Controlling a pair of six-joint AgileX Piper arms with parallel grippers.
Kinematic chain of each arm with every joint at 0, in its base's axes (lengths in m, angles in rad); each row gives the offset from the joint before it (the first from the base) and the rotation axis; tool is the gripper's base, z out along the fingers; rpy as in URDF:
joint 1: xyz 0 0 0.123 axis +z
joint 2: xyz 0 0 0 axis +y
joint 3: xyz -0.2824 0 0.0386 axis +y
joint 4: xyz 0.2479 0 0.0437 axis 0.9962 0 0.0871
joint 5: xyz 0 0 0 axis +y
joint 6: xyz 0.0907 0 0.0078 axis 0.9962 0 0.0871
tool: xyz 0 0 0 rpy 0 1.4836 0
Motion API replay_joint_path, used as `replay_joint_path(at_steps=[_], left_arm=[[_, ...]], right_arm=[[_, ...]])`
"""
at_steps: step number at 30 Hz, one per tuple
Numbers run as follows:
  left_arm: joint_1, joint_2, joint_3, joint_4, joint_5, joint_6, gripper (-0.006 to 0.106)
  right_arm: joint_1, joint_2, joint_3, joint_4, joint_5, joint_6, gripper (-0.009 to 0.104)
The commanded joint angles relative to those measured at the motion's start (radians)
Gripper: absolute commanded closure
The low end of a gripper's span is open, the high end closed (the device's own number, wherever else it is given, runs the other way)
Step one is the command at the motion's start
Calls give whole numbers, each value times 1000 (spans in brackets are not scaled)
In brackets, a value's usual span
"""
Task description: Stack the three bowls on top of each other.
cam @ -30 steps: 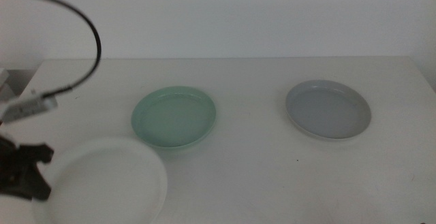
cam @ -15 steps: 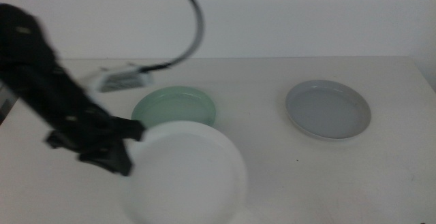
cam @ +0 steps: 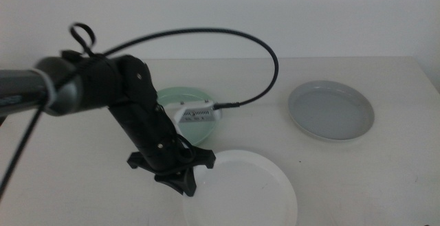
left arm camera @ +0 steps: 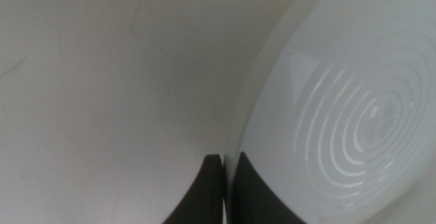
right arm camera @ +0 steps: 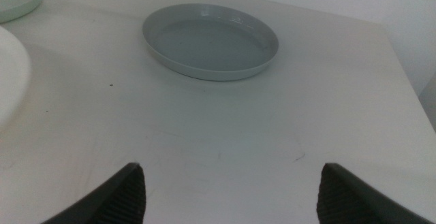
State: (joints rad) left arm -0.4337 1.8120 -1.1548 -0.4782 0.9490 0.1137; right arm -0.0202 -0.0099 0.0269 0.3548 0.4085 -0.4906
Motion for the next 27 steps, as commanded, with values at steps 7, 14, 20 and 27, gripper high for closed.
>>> replay_joint_path(at_steps=[7,14,20,27], left_arm=[[-9,46,-30,-141,-63,82,100],[-9,64,-30,-129,-67,83,91],[-8,46,-30,-125,-43,55,44],[-8,-126,-30,19,-24,-122,35]], right_arm=[[-6,-26,-5,-2,-60,-10,31],[-6,-26,-5,-2,-60,-10,31],[-6,-26,-5,-2,-60,-10,31],[-6,-26,-5,-2,-60,-10,31]])
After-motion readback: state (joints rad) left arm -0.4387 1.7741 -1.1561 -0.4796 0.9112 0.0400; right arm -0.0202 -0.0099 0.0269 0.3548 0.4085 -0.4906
